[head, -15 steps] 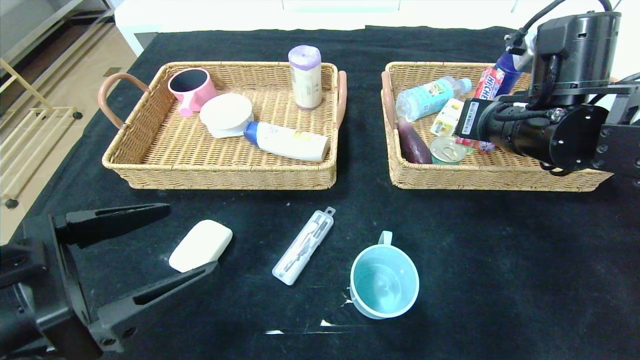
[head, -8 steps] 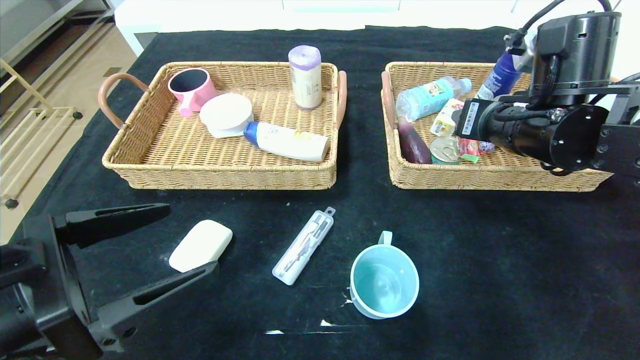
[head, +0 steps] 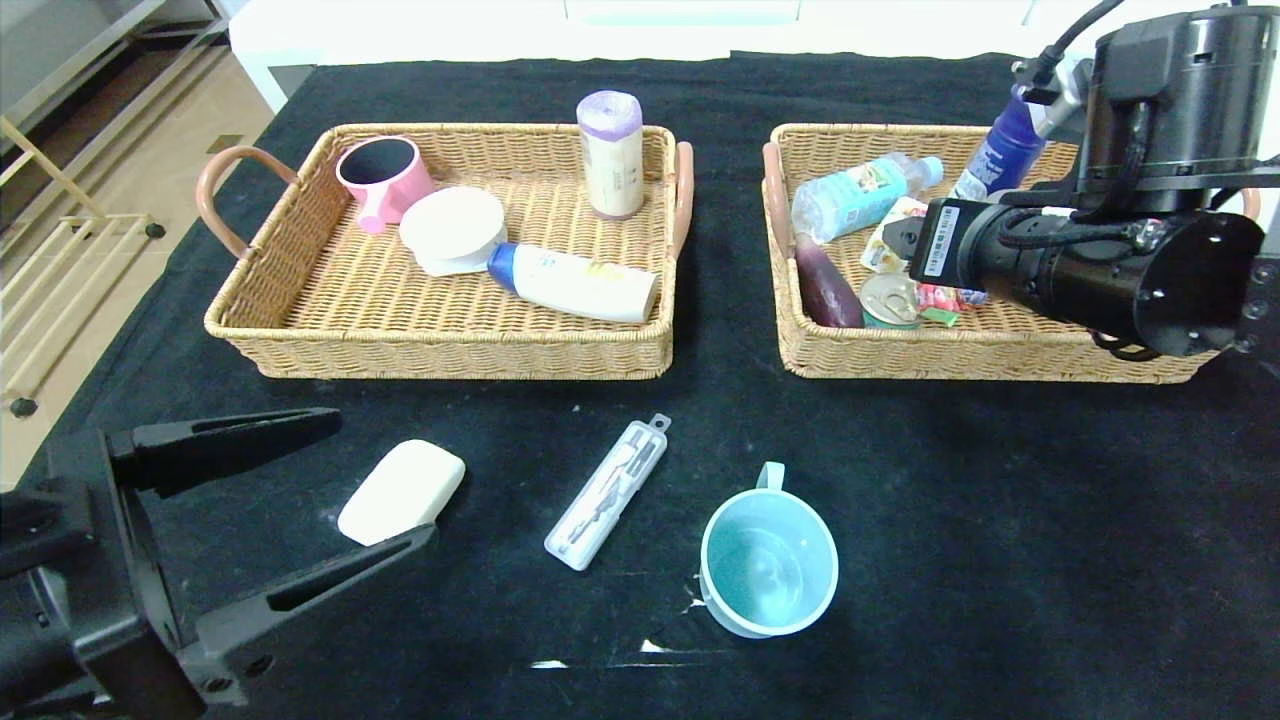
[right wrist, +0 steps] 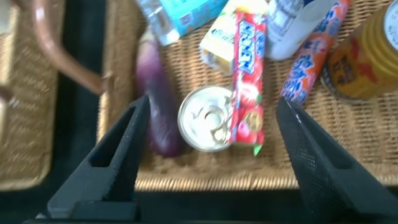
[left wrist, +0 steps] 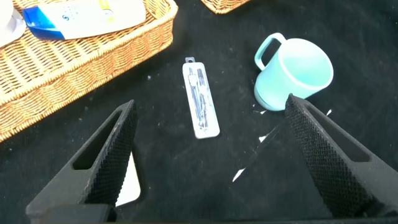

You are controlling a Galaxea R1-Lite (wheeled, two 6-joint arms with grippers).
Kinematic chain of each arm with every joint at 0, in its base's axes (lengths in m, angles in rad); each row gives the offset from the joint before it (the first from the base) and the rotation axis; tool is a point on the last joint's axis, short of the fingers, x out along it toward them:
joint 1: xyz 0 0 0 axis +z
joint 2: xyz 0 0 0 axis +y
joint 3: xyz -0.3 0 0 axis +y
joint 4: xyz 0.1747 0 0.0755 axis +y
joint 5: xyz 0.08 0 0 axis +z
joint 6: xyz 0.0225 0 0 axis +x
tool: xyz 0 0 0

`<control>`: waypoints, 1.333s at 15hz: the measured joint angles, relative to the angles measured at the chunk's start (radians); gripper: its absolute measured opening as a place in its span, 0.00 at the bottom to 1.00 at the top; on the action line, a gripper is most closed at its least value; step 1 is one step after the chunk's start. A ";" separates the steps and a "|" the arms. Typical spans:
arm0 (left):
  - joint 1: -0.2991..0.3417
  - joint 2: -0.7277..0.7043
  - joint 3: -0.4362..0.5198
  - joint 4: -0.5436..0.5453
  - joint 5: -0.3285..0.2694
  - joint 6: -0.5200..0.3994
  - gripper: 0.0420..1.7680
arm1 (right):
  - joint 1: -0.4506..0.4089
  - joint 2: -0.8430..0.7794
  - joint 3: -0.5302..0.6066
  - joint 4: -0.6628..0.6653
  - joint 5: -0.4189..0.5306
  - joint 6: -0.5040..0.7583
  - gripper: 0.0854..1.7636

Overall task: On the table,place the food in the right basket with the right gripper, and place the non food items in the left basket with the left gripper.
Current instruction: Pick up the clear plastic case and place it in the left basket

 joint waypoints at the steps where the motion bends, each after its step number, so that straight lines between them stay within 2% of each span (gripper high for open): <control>1: 0.000 -0.001 0.001 0.000 0.000 0.013 0.97 | 0.021 -0.020 0.030 0.001 0.004 -0.010 0.85; 4: 0.000 -0.004 0.002 0.010 -0.002 0.021 0.97 | 0.082 -0.079 0.101 -0.004 0.043 -0.050 0.89; 8: -0.001 -0.012 0.001 0.021 -0.002 0.045 0.97 | 0.137 -0.172 0.223 -0.012 0.221 -0.137 0.92; 10: -0.001 -0.014 0.003 0.021 -0.001 0.046 0.97 | 0.140 -0.230 0.299 -0.017 0.374 -0.192 0.93; 14: -0.010 -0.003 0.007 0.023 -0.001 0.048 0.97 | 0.040 -0.329 0.422 -0.037 0.693 -0.333 0.95; 16: -0.032 0.008 0.013 0.037 0.003 0.046 0.97 | -0.038 -0.349 0.493 -0.149 0.840 -0.376 0.95; 18: -0.039 0.015 0.011 0.048 0.006 0.045 0.97 | -0.098 -0.357 0.577 -0.279 0.909 -0.396 0.95; 20: -0.041 0.021 0.007 0.049 0.009 0.041 0.97 | -0.136 -0.359 0.655 -0.371 0.927 -0.418 0.96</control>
